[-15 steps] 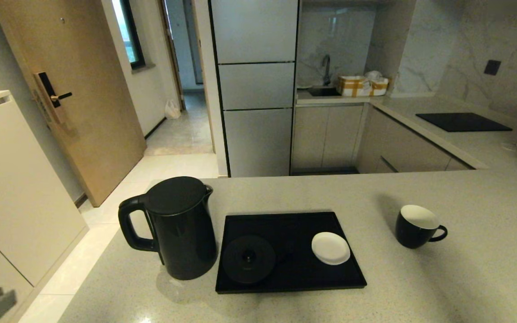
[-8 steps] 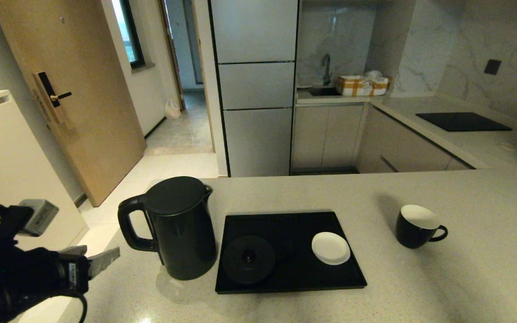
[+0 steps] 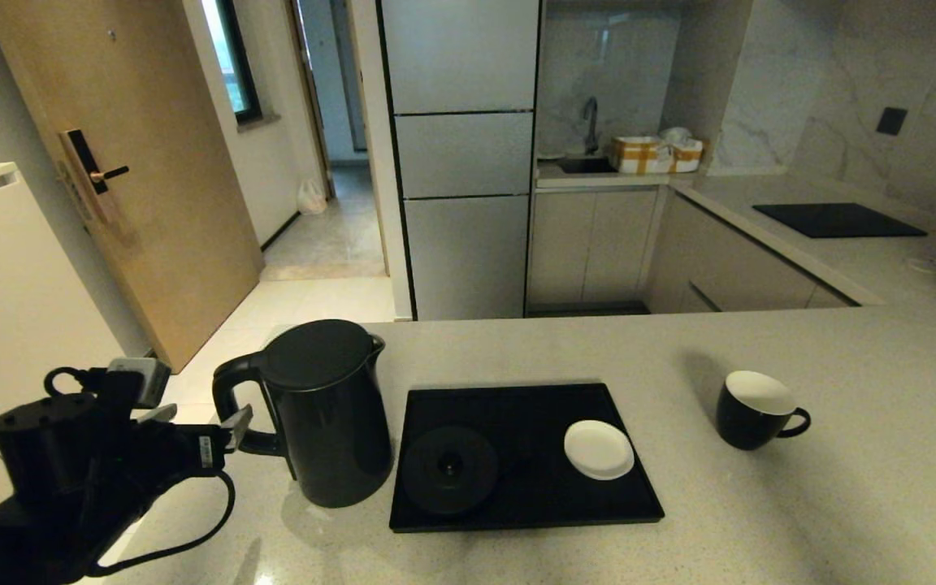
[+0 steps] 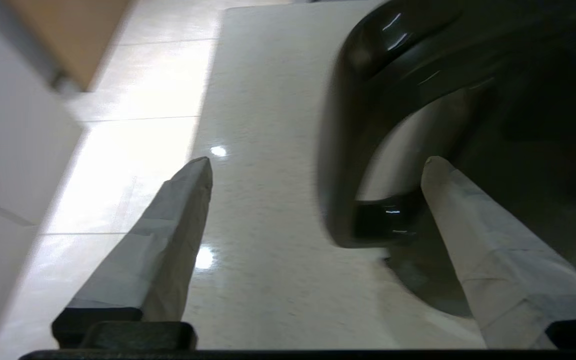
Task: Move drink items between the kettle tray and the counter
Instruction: Return the kettle to its original position
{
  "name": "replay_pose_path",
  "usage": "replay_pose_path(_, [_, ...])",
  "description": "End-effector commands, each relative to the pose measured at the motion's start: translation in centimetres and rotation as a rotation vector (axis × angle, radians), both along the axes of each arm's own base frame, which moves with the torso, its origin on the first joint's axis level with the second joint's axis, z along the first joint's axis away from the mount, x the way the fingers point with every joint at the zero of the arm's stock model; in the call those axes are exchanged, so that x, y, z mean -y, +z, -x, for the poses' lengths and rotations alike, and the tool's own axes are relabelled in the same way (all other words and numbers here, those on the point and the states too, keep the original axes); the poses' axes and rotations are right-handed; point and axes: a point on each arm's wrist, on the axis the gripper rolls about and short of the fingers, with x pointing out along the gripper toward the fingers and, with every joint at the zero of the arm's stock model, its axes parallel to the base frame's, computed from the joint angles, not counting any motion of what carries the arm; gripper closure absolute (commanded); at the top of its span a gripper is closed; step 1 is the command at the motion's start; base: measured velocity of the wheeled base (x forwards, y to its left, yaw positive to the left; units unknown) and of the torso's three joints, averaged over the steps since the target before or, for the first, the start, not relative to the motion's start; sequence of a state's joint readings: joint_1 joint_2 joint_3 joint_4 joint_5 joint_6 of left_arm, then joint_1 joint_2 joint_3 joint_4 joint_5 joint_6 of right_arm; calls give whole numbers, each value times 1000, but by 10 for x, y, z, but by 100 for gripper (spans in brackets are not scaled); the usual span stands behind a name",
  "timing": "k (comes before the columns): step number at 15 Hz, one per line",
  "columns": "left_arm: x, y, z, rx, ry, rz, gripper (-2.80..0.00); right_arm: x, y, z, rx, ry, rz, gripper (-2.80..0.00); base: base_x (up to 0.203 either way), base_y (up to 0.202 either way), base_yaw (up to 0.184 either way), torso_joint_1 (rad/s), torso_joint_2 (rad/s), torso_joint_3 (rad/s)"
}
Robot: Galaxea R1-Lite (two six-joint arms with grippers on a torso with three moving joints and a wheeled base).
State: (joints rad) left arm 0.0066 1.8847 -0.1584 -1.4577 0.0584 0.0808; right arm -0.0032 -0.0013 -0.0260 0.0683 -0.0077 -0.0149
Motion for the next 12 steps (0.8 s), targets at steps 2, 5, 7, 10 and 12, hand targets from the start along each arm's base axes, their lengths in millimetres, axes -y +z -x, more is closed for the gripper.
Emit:
replay_pose_path(2, [-1,-23,-11,-51,20,-19,-280,0,0,0,-2,0,0,0,0,0,0,0,0,0])
replay_pose_path(5, [-1,-37,-39,-47,29,-26,-280,0,0,0,-2,0,0,0,0,0,0,0,0,0])
replay_pose_path(7, [-1,-37,-54,-10,36,-31,-280,0,0,0,-2,-1,0,0,0,0,0,0,0,0])
replay_pose_path(10, [5,-36,-64,14,23,-39,-280,0,0,0,-2,0,0,0,0,0,0,0,0,0])
replay_pose_path(12, [6,-40,-72,20,40,-46,-280,0,0,0,-2,0,0,0,0,0,0,0,0,0])
